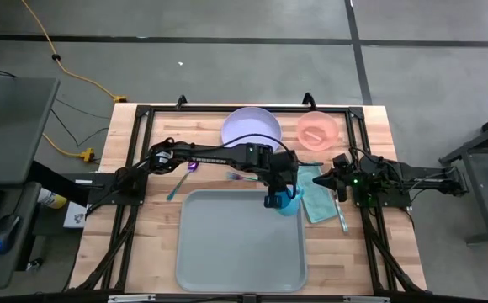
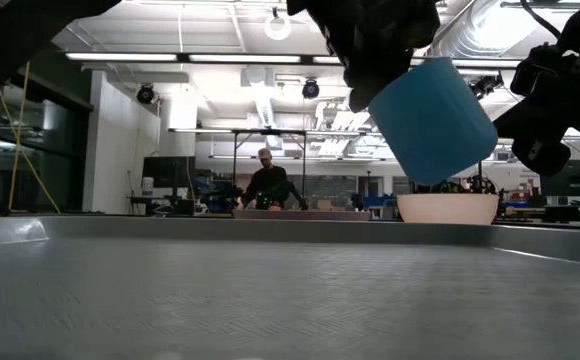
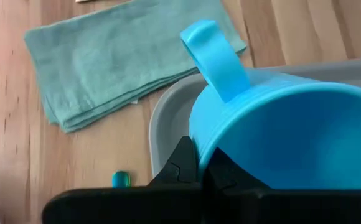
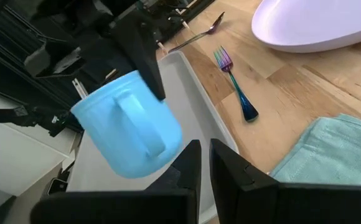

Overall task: Set up tray
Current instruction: Put the blue mug on the gray serving tray

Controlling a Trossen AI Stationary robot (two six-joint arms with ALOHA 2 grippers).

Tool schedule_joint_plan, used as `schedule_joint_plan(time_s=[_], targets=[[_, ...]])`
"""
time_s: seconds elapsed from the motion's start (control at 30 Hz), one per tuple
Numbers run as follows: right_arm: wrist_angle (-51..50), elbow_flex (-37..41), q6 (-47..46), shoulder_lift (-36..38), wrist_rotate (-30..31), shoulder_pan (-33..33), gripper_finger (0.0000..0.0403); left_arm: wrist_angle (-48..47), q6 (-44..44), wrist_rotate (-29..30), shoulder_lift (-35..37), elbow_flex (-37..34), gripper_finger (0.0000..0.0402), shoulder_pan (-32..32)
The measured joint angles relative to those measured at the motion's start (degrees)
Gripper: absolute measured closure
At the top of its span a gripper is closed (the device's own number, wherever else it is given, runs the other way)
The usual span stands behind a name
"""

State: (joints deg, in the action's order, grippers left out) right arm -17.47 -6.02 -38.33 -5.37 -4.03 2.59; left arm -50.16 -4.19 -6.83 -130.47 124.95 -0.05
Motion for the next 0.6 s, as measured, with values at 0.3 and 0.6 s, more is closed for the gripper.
schedule_joint_plan(time_s=[0.3, 0.6], targets=[[-0.2, 0.0, 0.0, -0.2, 0.4, 0.0, 0.0391, -1.9, 0.0, 0.9, -4.0, -0.1, 0.0383, -2.4], [-0.3, 0.0, -0.2, -0.6, 0.5, 0.0, 0.0391, 0.4, -0.8, 4.2, -4.6, 0.0, 0.0375, -2.4]])
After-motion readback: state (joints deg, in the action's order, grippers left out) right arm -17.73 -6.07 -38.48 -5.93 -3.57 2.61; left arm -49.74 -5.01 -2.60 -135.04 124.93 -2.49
